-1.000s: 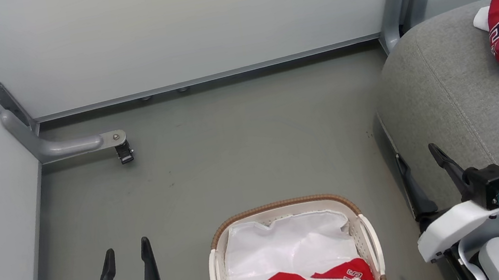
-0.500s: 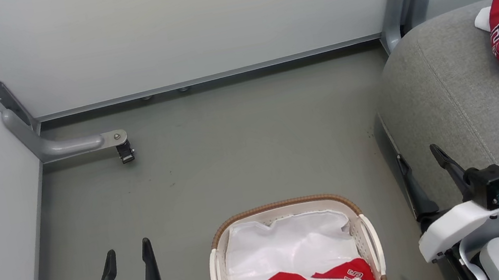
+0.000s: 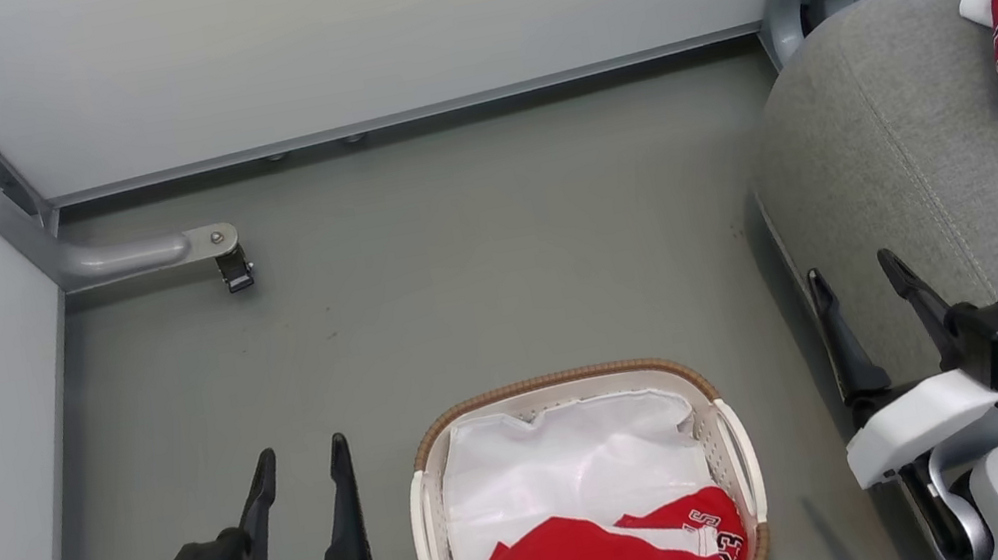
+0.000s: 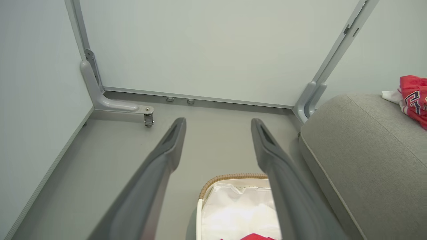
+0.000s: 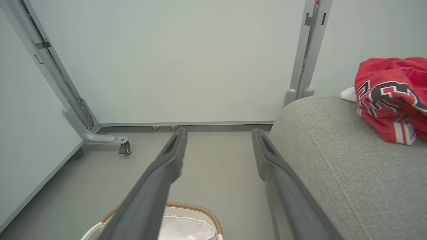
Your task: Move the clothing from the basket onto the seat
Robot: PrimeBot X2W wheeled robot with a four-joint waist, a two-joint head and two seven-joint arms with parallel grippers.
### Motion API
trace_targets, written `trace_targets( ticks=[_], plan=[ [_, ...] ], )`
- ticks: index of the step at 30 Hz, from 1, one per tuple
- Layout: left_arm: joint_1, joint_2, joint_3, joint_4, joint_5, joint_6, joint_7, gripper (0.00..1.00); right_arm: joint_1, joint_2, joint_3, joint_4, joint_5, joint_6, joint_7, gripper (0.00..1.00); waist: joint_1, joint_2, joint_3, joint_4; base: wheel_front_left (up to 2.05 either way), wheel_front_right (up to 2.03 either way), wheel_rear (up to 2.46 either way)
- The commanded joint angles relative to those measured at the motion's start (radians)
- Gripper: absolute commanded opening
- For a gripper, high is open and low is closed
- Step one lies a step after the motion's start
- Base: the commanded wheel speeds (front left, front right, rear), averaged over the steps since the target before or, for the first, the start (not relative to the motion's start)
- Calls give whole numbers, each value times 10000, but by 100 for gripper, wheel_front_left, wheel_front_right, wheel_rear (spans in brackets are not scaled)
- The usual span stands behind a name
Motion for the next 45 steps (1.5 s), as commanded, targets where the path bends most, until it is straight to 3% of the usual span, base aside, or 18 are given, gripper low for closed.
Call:
trace_targets(
  ticks=[1,7,12,25,35,45],
  plan=[
    [-313,11,-156,147,67,-51,-9,100,-173,-37,-7,-86,-97,-14,-52,100,0,0,373,-73,0,0,0],
    [-1751,22,-1226,1103,637,-151,-9,100,-788,-40,7,-373,-268,-14,-51,100,0,0,1478,-316,0,0,0],
    [-3380,150,-2887,2445,698,-162,465,100,-1346,-37,-81,-662,-345,-14,-52,100,0,0,2624,-592,0,0,0],
    [-6146,616,-7731,4808,-1365,-149,2835,100,-2323,-34,-185,-1425,-391,-14,-51,100,0,0,4880,-1374,0,0,0],
    [-7503,969,-9652,5715,-2974,-150,3789,100,-2967,-35,164,-2162,-84,-14,-53,100,0,0,6241,-1887,0,0,0],
    [-8413,1247,-10537,6294,-4015,-151,3807,100,-3434,-34,219,-2975,77,-14,-53,100,0,0,7196,-2244,0,0,0]
  ],
)
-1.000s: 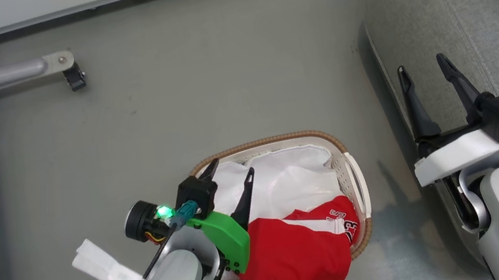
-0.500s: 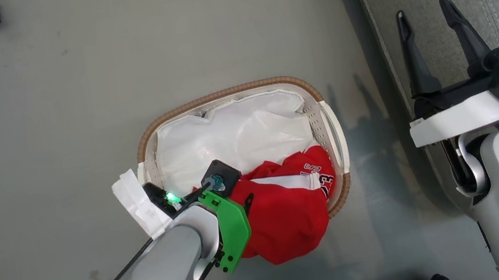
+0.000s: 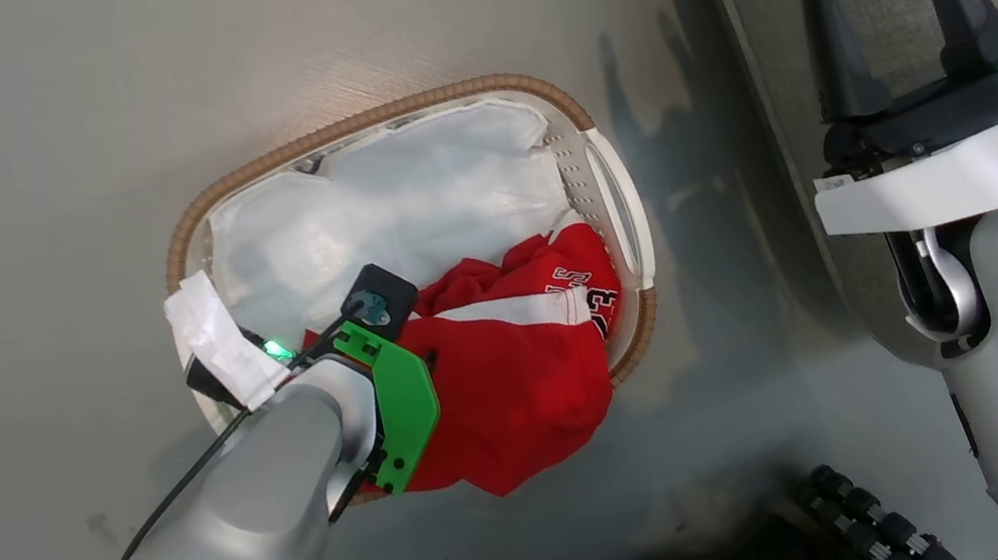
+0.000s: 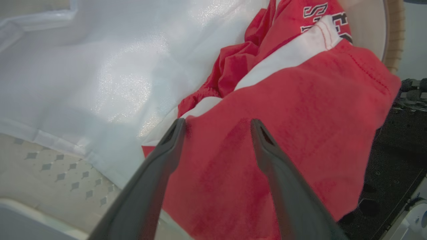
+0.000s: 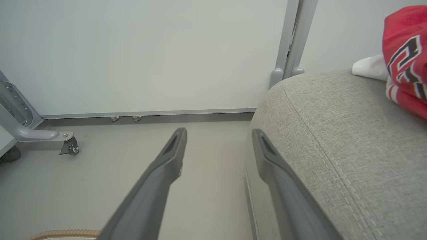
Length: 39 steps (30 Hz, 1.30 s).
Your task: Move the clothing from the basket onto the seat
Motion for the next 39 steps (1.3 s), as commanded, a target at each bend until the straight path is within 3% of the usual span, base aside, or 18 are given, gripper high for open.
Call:
trace_targets(
  ticks=[1,12,13,14,15,16,17,28,39],
  plan=[
    [-233,113,-68,11,-160,18,29,100,-167,-26,-7,-143,55,-14,-53,100,-1,0,464,-333,0,0,0],
    [-489,492,-485,204,-702,18,437,100,-339,-28,168,-556,337,-14,-53,100,-1,0,904,-540,0,0,0],
    [-481,514,-498,166,-698,18,473,85,-343,-26,170,-559,357,-14,-53,100,-1,0,918,-545,0,0,0],
    [-478,530,-518,119,-688,18,495,48,-342,-28,165,-558,360,-14,-53,100,-1,0,930,-546,0,0,0],
    [-470,540,-528,62,-692,18,510,18,-337,-26,160,-547,366,-14,-53,100,-1,0,936,-546,0,0,0],
    [-460,559,-543,-24,-669,18,486,3,-336,-28,150,-529,362,-14,-53,100,-1,0,937,-545,0,0,0],
    [-441,580,-555,-78,-642,17,460,0,-338,-28,139,-507,365,-14,-53,100,-1,0,928,-540,0,0,0],
    [-52,759,-589,-769,-422,17,-499,0,-206,-28,121,-171,111,-14,-53,100,-1,0,349,-368,0,0,0],
    [331,1093,-588,-1297,-511,17,-2341,0,436,-29,-106,517,-370,-14,-53,100,-1,0,-1446,112,0,0,0]
  ],
)
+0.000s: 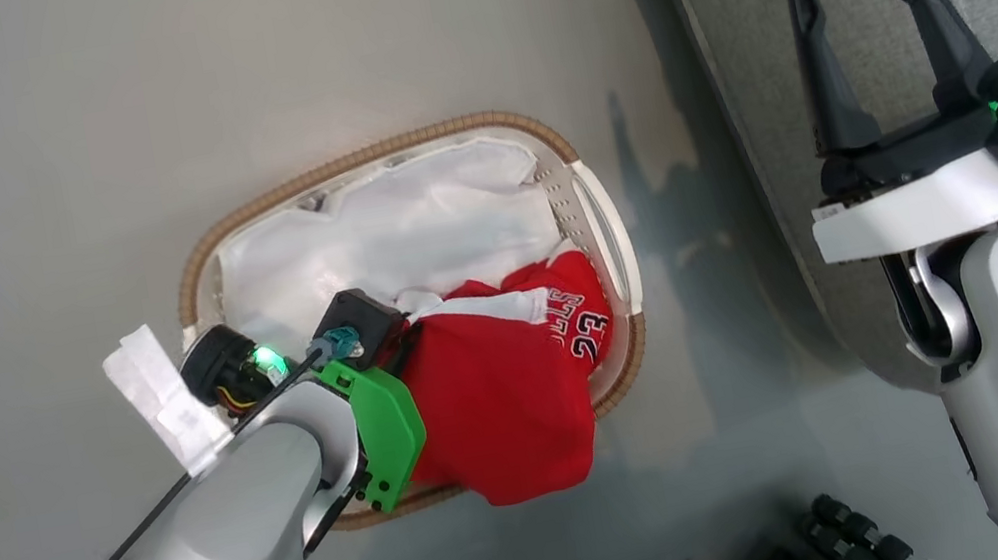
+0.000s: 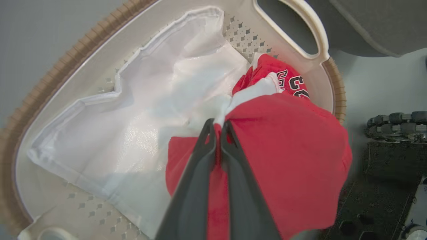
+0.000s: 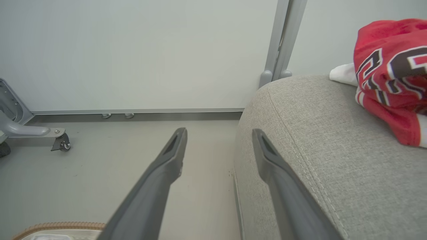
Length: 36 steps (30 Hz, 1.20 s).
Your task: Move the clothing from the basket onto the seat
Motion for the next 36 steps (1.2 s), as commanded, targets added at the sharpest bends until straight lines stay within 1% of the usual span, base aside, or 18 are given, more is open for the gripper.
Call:
trace_targets(
  ticks=[1,5,8,17,21,25,28,33,36],
  plan=[
    [143,133,13,-87,-44,17,-223,0,245,-35,-65,105,-125,-14,-53,100,-1,0,-920,331,0,0,0],
    [210,333,11,-318,-167,17,-881,0,608,-35,-144,402,-299,-14,-53,100,-1,0,-1756,534,0,0,0],
    [190,538,9,-590,10,17,-1174,0,923,-35,-200,603,-357,-14,-53,100,-1,0,-2416,674,0,0,0],
    [-384,1242,56,-1594,355,17,-1463,0,1875,-36,-154,1132,-509,-14,-53,100,-1,0,-4220,1016,0,0,0],
    [-861,1653,59,-2174,554,19,-1354,0,2148,-36,26,1310,-439,-14,-53,100,-1,0,-4900,1053,0,0,0],
    [-1317,1972,193,-2705,489,29,-1115,0,2335,-35,158,1457,-388,-14,-53,100,-1,0,-5406,1068,0,0,0],
    [-1719,2171,394,-3078,425,120,-973,0,2402,-35,294,1517,-325,-14,-53,100,-1,0,-5642,1064,0,0,0],
    [-2298,2329,726,-3612,385,349,-864,0,2397,-35,630,1654,-282,-14,-53,100,-1,0,-5958,1052,0,0,0],
    [-2555,2293,814,-3808,397,473,-747,0,2311,-35,818,1704,-262,-14,-53,100,-1,0,-6070,1058,0,0,0]
  ],
)
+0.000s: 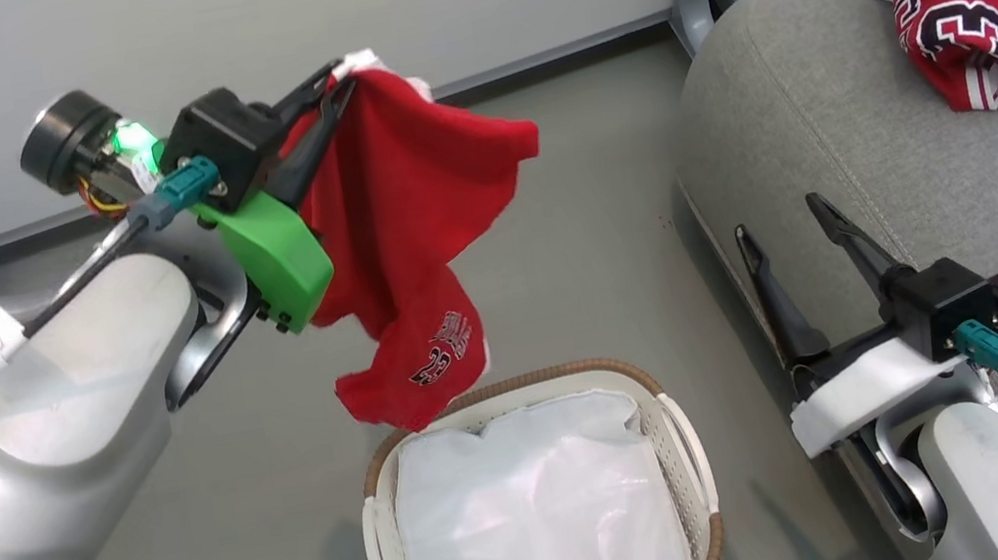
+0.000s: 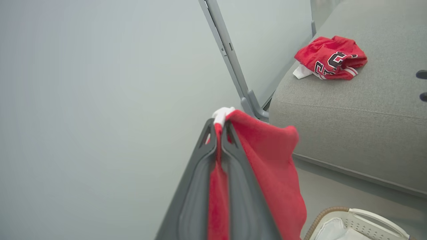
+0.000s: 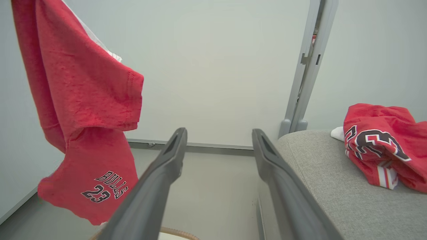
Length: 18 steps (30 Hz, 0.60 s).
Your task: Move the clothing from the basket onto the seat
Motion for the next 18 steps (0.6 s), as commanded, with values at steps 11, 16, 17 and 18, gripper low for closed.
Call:
trace_targets(
  ticks=[11,16,17,18],
  plan=[
    [-594,-629,34,18,-81,190,288,0,-223,-35,1144,187,262,-14,-53,100,1,0,-592,49,0,0,0],
    [-731,-931,-40,43,-58,166,352,0,7,-35,1707,361,383,-14,-53,100,1,0,-822,116,0,0,0],
    [-773,-991,-49,48,-53,155,369,0,49,-35,1838,432,443,-14,-51,100,1,0,-865,137,0,0,0],
    [-799,-1034,-58,50,-53,151,397,0,82,-35,1939,484,517,-14,-53,100,1,0,-891,153,0,0,0]
  ],
)
